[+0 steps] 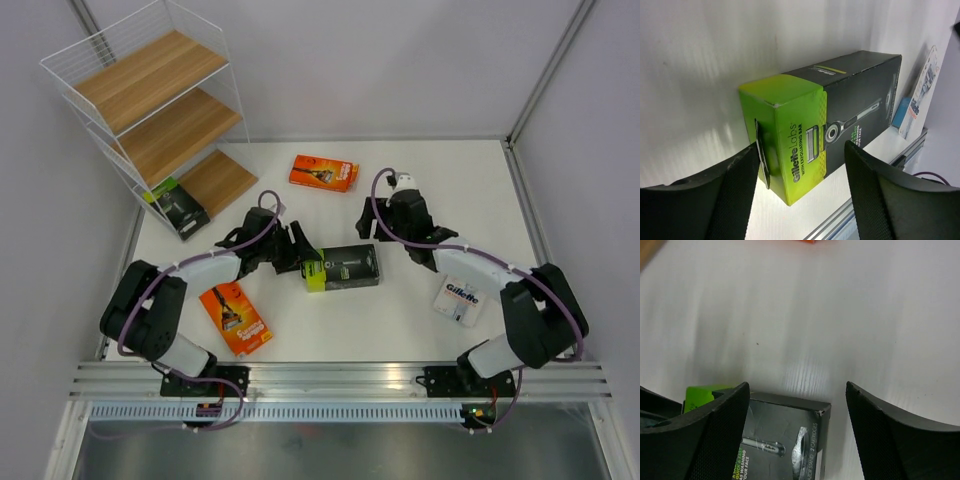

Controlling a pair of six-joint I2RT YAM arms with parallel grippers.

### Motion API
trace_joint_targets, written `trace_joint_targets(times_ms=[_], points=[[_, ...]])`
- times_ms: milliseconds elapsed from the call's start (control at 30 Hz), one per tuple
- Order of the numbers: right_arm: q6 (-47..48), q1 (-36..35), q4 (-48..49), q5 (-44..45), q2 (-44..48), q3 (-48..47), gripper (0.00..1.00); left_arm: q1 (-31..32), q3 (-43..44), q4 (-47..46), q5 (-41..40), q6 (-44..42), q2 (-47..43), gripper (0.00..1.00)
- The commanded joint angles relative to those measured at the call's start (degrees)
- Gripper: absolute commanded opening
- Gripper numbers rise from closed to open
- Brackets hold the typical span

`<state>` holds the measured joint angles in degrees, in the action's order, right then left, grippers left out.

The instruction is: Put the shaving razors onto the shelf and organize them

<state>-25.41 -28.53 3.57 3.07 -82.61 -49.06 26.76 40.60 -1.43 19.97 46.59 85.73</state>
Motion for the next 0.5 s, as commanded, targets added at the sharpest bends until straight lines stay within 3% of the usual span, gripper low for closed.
trace_joint_targets(times_ms=[0,233,333,467], points=[[1.42,-0.03,2.75,-2.89,-4.14,-0.25,0.83,0.22,6.14,-2.79,4.81,-5.63,3.99,0.70],[-4.29,0.06,0.56,1.50,-0.01,7.65,0.83,0.22,20.03,-2.52,11.48,-9.58,18.49,0.66],[-7.19,-0.03,1.79,-1.48,1.92,12.31,0.81,0.39,26.45,-2.61,14.65,-9.59,23.75,0.66],[-12.46,-0.03,0.82,-2.80,6.31,17.32,0.78,0.83,31.28,-2.09,13.17,-8.97,25.71,0.67]])
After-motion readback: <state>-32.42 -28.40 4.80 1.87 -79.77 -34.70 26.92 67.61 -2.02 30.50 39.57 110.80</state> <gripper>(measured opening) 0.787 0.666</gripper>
